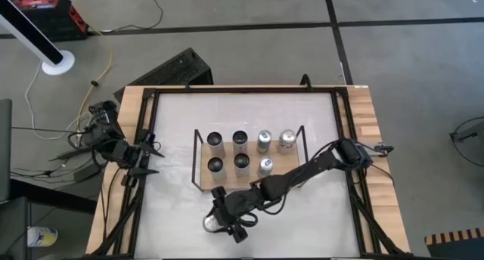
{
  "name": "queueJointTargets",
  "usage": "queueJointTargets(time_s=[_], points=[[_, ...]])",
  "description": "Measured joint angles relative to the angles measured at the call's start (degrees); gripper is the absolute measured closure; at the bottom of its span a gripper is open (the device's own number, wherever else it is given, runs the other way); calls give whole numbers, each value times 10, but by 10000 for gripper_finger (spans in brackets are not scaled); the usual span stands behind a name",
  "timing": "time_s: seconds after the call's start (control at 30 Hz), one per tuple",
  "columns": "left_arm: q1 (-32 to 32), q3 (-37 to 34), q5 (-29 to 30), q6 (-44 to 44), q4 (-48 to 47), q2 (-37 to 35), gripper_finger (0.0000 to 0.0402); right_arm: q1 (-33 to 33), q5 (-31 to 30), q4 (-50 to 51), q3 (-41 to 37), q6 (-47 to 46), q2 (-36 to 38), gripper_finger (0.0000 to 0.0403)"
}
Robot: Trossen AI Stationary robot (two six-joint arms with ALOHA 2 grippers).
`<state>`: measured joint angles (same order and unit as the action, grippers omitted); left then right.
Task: Place canned beverage on shelf
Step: Put the red-silver soda can on the shelf aligned with the other red-silver soda can
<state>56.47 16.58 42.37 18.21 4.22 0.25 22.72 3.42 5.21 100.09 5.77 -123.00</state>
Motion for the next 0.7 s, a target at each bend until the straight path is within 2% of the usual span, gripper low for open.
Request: queueJointTargets(time_s=[0.37,0.7], points=[[0,0,-1,-18,-6,0,182,-4,-1,3,-1,-9,-1,122],[0,0,0,-21,-9,0,182,-8,-4,8,-1,-13,-1,53]])
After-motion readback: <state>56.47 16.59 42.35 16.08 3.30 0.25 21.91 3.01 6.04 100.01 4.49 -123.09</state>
